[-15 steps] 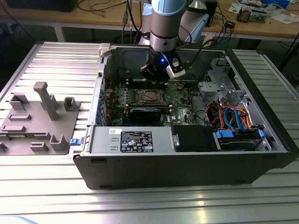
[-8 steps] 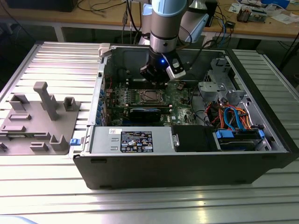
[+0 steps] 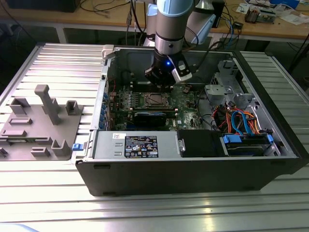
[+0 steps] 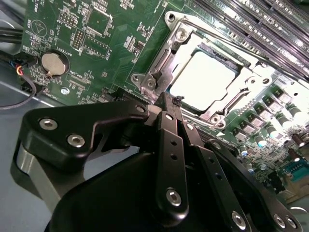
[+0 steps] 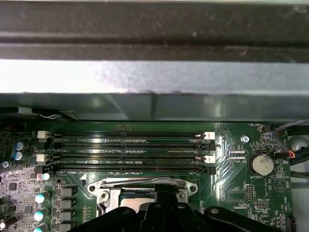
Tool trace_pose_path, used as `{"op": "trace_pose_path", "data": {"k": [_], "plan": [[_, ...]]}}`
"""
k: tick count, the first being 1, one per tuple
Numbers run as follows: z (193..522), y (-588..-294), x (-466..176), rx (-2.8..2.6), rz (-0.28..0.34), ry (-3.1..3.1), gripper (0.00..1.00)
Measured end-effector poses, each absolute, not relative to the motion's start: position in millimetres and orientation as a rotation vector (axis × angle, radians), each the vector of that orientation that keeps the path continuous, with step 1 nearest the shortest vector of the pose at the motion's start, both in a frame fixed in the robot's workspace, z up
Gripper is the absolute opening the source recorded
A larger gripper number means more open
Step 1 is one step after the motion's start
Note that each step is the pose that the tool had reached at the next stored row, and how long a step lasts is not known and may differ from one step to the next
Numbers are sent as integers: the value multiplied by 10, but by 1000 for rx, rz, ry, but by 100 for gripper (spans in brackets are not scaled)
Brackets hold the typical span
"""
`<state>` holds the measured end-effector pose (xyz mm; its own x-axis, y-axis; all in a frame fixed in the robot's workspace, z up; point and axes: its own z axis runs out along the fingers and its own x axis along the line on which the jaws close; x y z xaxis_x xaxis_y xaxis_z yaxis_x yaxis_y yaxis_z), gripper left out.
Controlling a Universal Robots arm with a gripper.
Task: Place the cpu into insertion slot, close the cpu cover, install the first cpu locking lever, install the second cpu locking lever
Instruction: 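Install the second cpu locking lever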
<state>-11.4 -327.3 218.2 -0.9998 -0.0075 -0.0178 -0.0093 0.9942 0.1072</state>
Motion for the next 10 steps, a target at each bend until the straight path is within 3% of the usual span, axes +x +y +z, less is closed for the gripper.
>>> {"op": "trace_pose_path", "data": {"k": [10], "plan": [[2228,-3274,-114,-13,167,3120,11]]}}
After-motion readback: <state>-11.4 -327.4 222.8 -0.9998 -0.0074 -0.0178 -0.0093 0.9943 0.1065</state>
